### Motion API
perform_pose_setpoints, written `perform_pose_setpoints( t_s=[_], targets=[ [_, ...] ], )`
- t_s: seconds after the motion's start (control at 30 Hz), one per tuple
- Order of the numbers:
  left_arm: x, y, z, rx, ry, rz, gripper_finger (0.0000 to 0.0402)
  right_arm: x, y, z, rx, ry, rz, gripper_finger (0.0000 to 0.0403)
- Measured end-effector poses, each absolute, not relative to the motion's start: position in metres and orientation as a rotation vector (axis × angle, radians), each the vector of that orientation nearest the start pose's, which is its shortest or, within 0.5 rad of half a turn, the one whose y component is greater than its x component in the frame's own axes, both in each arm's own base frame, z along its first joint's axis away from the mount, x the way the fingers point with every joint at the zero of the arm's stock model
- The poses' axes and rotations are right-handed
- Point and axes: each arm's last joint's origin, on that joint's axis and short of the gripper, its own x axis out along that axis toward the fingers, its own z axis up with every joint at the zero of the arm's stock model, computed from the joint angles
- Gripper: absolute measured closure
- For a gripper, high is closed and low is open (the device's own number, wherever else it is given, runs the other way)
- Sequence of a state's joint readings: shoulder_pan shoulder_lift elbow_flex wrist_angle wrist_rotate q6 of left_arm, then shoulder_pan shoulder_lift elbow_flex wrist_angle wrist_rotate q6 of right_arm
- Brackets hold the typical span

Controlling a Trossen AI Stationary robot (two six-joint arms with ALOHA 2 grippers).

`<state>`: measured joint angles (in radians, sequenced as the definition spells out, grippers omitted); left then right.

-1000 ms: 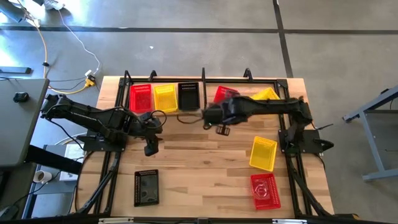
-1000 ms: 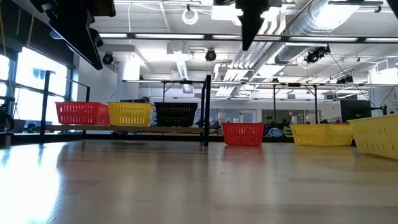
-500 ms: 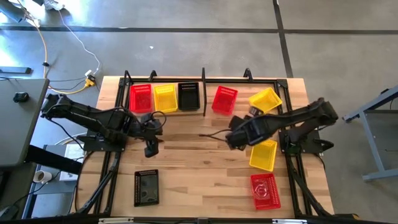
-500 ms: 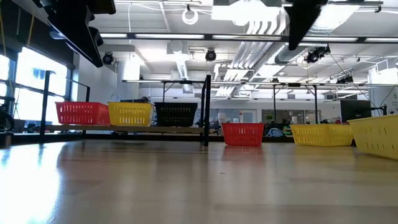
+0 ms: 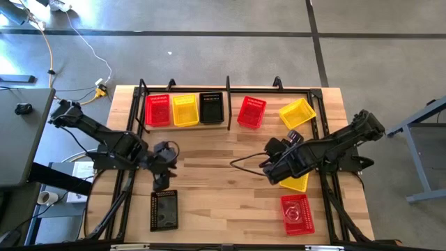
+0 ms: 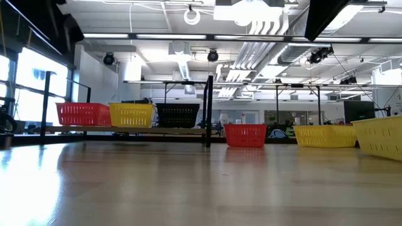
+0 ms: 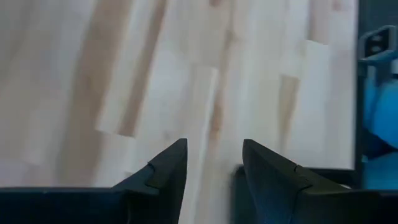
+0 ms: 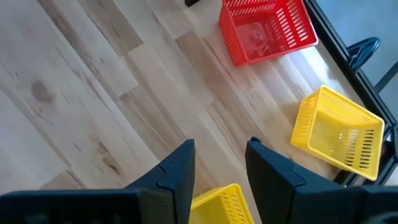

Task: Stack baskets on shelf by color
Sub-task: Stack the black bin on top of the black bin on the shelf

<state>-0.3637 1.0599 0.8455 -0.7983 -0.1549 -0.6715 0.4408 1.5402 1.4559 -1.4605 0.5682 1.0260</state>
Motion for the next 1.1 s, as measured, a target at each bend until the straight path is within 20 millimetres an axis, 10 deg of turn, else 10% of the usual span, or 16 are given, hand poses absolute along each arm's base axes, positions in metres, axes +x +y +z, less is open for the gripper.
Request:
perform_pose_setpoints(
  t_s=[0.5, 1.1],
  targets=[
    [0.167, -0.139, 0.267, -0.527, 0.901, -0.129, 0.0257, 0.248, 0.100, 0.314, 0.151, 1.074, -0.721, 0.0274],
    [0.149, -0.167, 0.226, -0.919, 1.228, 0.334, 0.0257, 0.252, 0.103, 0.314, 0.144, 1.067, -0.657, 0.0274]
  ],
)
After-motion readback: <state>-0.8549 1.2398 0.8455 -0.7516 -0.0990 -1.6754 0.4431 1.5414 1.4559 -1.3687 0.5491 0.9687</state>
